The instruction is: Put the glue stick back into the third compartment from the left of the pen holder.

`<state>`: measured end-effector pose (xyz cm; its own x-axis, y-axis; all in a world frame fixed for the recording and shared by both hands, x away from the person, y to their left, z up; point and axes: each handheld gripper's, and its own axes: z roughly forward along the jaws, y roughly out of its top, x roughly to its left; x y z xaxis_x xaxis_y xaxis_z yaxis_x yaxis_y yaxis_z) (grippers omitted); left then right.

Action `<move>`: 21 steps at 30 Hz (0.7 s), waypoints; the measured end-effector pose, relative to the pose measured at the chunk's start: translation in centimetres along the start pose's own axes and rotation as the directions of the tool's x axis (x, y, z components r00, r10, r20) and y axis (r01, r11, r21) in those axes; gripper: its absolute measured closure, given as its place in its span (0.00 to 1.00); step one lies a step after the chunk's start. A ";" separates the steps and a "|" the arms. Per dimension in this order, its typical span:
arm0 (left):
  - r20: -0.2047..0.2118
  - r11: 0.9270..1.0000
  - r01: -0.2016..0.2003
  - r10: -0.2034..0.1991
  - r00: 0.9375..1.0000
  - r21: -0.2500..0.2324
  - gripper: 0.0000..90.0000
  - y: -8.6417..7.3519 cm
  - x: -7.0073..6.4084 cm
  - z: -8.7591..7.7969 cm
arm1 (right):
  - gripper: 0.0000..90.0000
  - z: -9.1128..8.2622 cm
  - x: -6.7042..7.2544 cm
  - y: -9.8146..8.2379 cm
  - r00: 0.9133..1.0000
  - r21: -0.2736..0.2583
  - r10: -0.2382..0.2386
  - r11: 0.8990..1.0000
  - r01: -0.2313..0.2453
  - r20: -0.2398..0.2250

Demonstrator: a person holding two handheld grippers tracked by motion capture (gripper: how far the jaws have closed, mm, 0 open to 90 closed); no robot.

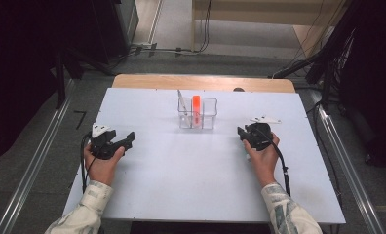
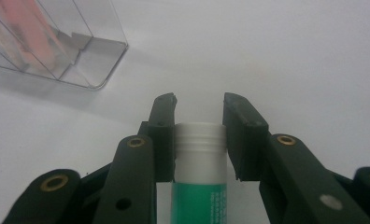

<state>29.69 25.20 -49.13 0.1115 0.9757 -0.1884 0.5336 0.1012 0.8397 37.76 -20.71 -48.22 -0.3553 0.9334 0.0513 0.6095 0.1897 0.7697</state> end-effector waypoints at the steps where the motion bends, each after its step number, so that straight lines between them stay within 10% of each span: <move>1: 0.000 1.000 0.001 -0.001 1.000 -0.001 0.28 0.0 0.0 0.0 | 0.71 -0.1 0.0 0.0 1.000 -0.001 0.003 1.000 -0.003 -0.002; 21: -0.002 1.000 -0.001 0.001 1.000 0.000 0.28 0.0 0.0 0.0 | 0.71 -1.2 0.5 0.8 1.000 -0.055 -0.004 0.998 0.002 -0.028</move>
<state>29.70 25.18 -49.15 0.1105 0.9761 -0.1871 0.5333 0.1007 0.8399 37.26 -20.49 -46.83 -0.3775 0.9236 0.0666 0.5687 0.1745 0.8038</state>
